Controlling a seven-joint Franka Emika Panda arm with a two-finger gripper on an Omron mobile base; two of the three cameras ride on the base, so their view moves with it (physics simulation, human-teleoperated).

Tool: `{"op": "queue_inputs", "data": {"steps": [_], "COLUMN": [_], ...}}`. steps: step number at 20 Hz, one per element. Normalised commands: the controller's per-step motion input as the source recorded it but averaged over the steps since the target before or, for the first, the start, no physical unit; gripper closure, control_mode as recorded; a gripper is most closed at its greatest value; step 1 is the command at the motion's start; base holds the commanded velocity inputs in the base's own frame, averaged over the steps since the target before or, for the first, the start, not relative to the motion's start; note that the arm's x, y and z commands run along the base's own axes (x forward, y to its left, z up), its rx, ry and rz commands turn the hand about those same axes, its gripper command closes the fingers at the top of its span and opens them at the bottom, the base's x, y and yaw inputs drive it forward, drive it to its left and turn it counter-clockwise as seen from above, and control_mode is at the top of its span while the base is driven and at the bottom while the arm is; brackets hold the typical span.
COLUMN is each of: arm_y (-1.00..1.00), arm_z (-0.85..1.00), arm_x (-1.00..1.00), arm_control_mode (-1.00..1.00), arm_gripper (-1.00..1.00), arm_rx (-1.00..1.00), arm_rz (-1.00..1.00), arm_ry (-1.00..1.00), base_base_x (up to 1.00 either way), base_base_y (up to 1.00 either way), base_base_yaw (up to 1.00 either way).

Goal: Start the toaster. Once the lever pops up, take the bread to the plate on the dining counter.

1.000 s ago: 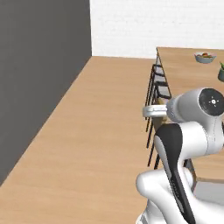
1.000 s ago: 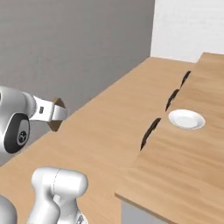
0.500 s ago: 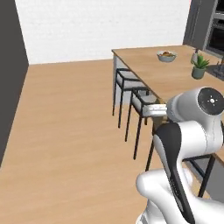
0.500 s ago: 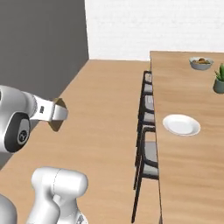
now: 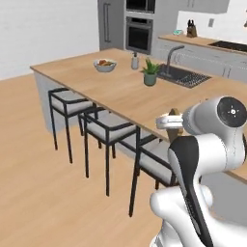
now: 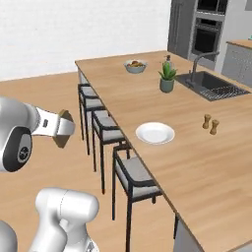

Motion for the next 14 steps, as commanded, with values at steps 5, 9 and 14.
{"op": "queue_inputs", "data": {"steps": [5,9,14], "arm_y": [0.0,0.0,0.0], "arm_z": [0.0,0.0,0.0], "arm_x": [0.0,0.0,0.0], "arm_control_mode": [1.0,1.0,1.0], "arm_gripper": [1.0,1.0,1.0], "arm_rx": [0.0,0.0,0.0], "arm_rz": [0.0,0.0,0.0], "arm_ry": [0.0,0.0,0.0], "base_base_x": [0.69,0.7,0.59], "base_base_y": [0.61,0.9,0.46], "base_base_yaw": [-0.69,-0.58,-0.61]}}
